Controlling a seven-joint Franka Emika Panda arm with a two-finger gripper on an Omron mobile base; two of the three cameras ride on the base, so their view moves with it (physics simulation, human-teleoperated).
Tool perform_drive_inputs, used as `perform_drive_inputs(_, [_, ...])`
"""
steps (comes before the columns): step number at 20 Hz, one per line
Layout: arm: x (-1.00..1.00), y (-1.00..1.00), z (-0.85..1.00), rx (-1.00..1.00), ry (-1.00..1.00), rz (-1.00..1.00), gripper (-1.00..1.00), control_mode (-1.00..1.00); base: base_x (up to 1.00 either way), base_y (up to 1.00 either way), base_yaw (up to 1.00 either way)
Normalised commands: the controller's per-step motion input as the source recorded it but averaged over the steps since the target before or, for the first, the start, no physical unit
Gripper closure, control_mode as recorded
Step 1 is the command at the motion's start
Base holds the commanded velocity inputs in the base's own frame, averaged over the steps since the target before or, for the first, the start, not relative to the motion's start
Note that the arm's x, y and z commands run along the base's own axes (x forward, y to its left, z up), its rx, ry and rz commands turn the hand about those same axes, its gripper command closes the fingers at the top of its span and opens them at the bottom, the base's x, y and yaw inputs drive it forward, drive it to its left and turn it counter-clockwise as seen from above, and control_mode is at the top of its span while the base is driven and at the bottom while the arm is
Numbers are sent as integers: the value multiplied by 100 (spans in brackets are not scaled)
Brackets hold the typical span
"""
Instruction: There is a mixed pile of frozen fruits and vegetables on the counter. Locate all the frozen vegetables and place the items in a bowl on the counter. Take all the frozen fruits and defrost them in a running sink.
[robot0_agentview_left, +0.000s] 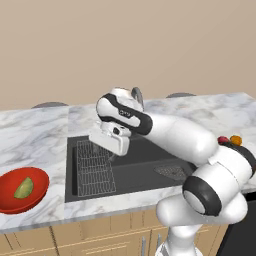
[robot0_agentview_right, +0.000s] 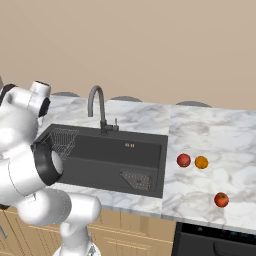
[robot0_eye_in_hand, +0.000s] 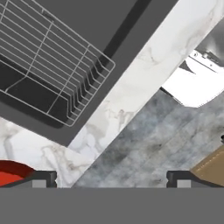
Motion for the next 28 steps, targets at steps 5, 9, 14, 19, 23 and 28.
perform_drive_inputs(5, [0, -2, 11, 0, 10, 28, -100, -100, 0, 0, 0])
perform_drive_inputs(9, [7, -20, -11, -2, 4, 28, -100, -100, 0, 0, 0])
perform_drive_inputs(14, [12, -59, -27, 1, -15, 23, -100, -100, 0, 0, 0])
perform_drive_inputs(19, [-24, -58, -28, 0, -42, 27, -100, -100, 0, 0, 0])
perform_drive_inputs(23, [-26, -65, -18, 0, -28, 29, -100, -100, 0, 0, 0])
perform_drive_inputs(28, [8, -71, -2, 0, -3, 25, -100, -100, 0, 0, 0])
